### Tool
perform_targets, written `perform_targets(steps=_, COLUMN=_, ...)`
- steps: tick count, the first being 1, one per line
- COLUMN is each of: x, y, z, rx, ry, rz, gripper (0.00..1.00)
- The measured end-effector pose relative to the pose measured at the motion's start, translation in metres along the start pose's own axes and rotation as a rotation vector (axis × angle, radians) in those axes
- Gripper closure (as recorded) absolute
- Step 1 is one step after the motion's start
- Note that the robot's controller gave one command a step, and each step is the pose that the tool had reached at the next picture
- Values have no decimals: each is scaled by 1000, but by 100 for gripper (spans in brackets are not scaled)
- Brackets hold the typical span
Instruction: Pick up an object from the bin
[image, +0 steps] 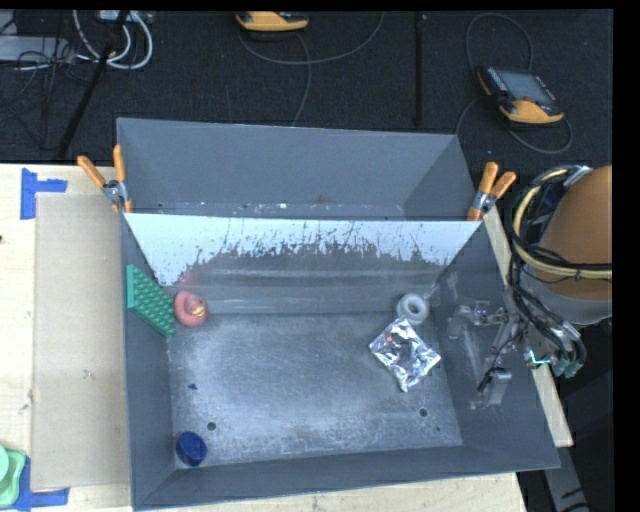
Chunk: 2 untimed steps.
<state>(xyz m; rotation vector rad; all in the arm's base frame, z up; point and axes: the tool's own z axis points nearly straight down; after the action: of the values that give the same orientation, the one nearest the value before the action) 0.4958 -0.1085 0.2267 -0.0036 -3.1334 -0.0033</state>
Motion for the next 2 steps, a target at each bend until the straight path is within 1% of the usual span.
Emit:
perform_targets(steps=1, x=-69, y=5, z=118, rx=1, ry=-4, rz=-262, gripper=0)
perform_targets(steps=2, x=-109, y=21, z=158, rx=2, ry=-9, rz=-303, gripper=0)
